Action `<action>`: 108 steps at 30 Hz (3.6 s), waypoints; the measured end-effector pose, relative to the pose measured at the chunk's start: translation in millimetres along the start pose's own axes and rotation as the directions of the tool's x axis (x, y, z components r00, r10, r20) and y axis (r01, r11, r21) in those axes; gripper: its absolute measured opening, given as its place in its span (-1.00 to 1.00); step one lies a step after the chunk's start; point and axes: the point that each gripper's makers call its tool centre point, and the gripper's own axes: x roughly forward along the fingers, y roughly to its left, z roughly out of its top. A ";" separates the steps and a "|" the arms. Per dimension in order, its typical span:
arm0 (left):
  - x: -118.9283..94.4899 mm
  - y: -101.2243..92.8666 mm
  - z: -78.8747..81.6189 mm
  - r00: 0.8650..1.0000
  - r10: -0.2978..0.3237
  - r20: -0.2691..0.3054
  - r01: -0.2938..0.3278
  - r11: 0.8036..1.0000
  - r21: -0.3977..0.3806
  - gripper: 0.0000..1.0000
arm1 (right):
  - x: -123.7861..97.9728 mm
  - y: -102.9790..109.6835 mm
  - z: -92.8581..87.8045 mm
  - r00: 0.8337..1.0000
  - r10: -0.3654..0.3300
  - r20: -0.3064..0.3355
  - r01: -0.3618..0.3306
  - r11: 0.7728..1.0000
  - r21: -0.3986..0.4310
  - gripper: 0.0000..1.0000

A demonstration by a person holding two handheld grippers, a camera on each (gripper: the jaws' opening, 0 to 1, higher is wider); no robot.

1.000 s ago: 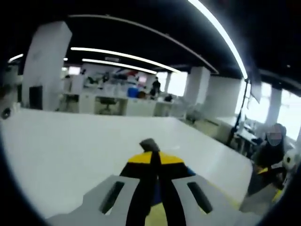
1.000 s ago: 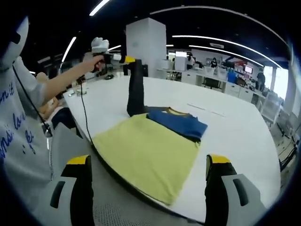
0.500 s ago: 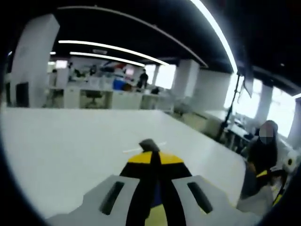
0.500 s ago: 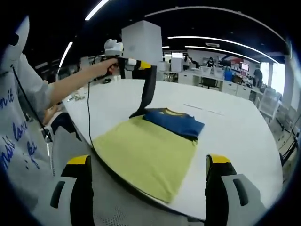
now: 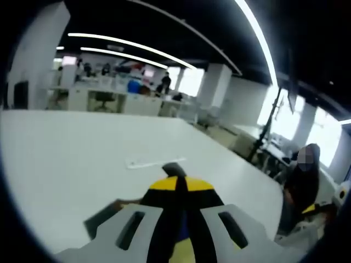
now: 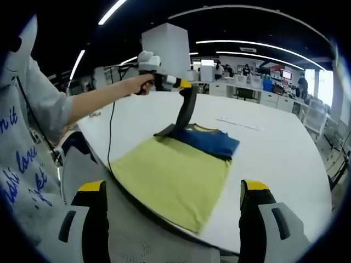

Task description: Fold the garment on the visible template until the final outline fits inside the template.

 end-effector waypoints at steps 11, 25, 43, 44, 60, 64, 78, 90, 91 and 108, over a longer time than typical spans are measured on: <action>24.1 -12.4 -24.6 0.998 -0.021 -0.061 0.021 1.000 0.003 -1.00 | -2.1 -2.9 -2.6 1.000 -0.006 0.000 0.006 1.000 0.015 1.00; 57.8 -21.4 -56.8 0.989 -0.042 -0.139 0.042 0.999 -0.003 -1.00 | -1.1 -4.7 -11.6 1.000 -0.013 -0.017 0.013 0.999 0.038 1.00; 86.3 -35.6 -112.9 0.968 -0.061 -0.243 0.051 0.998 -0.047 -1.00 | -2.2 -5.9 -20.2 0.999 -0.003 -0.050 0.005 0.999 0.052 0.99; 87.8 -35.6 -115.4 0.967 -0.061 -0.247 0.051 0.998 -0.048 -1.00 | -2.3 -6.3 -20.7 0.999 -0.003 -0.052 0.006 0.999 0.051 0.99; 108.3 -46.4 -151.9 0.941 -0.076 -0.329 0.058 0.996 -0.066 -1.00 | -5.9 -16.5 -30.0 0.997 -0.009 -0.072 0.014 0.998 0.068 0.99; 109.9 -44.2 -161.1 0.936 -0.065 -0.346 0.038 0.996 -0.083 -1.00 | -4.9 -17.5 -31.1 0.997 -0.003 -0.075 0.008 0.998 0.065 0.99; 113.1 -57.5 -181.5 0.923 -0.056 -0.380 0.059 0.998 -0.002 -0.99 | -3.8 -18.9 -41.7 0.994 0.032 -0.104 -0.028 0.999 0.042 1.00; 104.2 -78.1 -171.6 0.937 -0.078 -0.339 0.094 0.995 0.032 -0.76 | 0.8 -24.7 -39.7 0.990 0.097 -0.101 -0.100 0.995 -0.021 0.99; 104.0 -78.6 -172.2 0.937 -0.077 -0.341 0.093 0.995 0.031 -0.76 | 0.9 -24.9 -39.5 0.990 0.101 -0.101 -0.104 0.994 -0.023 0.99; 86.1 -47.9 -180.0 0.942 0.014 -0.334 0.019 0.995 0.096 -0.50 | -0.9 -24.6 -38.7 0.986 0.138 -0.090 -0.143 0.989 -0.049 0.99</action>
